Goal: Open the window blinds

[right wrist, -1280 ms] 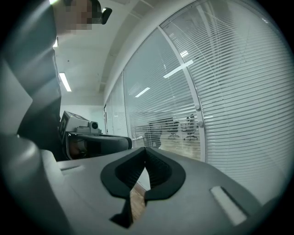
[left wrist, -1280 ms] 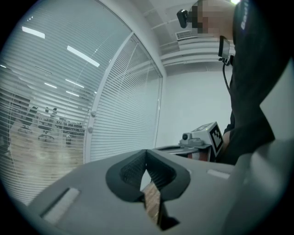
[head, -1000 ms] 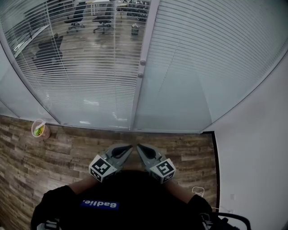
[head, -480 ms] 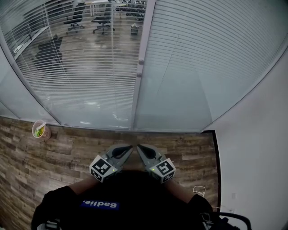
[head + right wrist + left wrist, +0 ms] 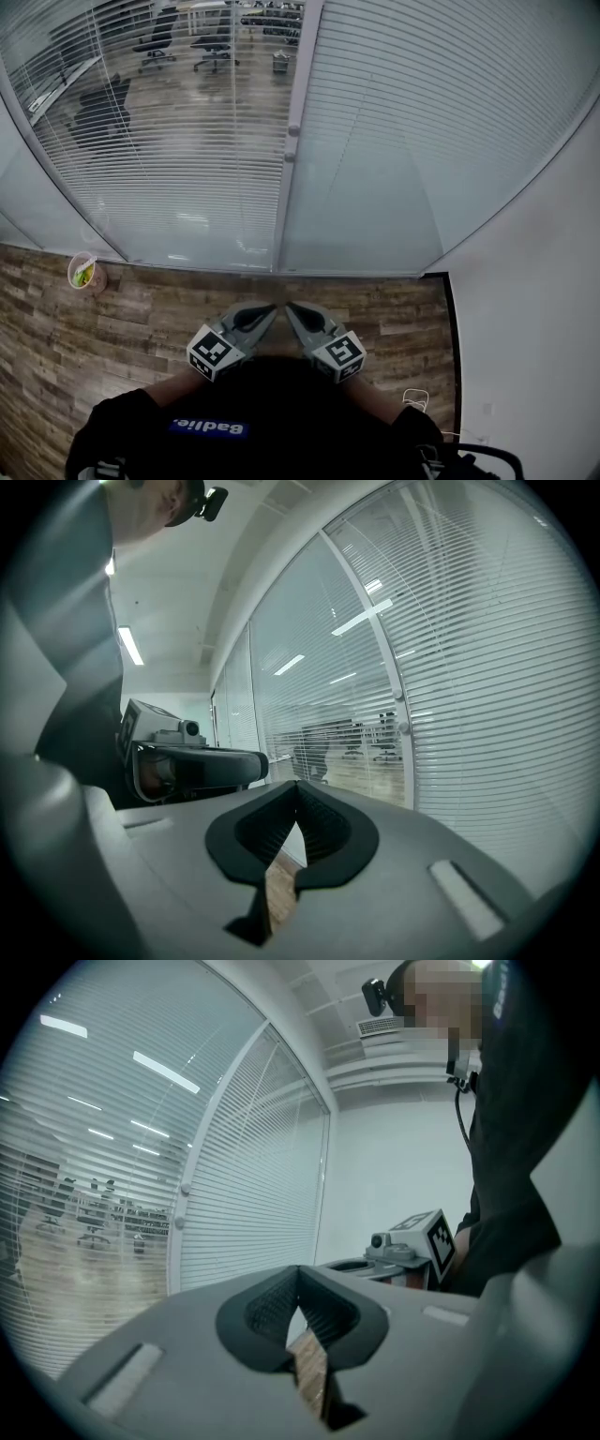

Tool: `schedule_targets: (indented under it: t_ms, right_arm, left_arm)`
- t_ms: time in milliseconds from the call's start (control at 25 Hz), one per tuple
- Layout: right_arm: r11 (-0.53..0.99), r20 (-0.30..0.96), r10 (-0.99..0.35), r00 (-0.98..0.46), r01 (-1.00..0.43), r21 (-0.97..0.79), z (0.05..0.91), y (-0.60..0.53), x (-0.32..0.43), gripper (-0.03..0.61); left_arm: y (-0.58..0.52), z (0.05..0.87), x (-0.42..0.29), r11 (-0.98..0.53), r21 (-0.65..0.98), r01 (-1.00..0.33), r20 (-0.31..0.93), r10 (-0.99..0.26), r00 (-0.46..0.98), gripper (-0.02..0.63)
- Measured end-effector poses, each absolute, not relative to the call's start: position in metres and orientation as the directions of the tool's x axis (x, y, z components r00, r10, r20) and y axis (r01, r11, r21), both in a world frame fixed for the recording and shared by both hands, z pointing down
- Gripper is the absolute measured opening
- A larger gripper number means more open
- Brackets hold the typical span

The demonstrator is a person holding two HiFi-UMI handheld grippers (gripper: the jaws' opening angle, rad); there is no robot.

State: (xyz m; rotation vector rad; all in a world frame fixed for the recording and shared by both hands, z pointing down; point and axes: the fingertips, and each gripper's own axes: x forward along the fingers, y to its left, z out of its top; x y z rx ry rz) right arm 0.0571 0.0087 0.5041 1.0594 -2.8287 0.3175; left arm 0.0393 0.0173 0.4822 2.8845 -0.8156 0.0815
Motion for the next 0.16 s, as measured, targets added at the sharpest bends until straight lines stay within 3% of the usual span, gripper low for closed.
schedule_targets:
  t_ms: [160]
  right_arm:
    - [0.734,0.174,-0.638,-0.751,-0.66,-0.159,0.5045,0.0077,0.0571,0.002]
  left_arm:
    - [0.0161,0.483,0.0385,-0.841,0.122,-0.527,0.091,-0.519,0.85,0.0]
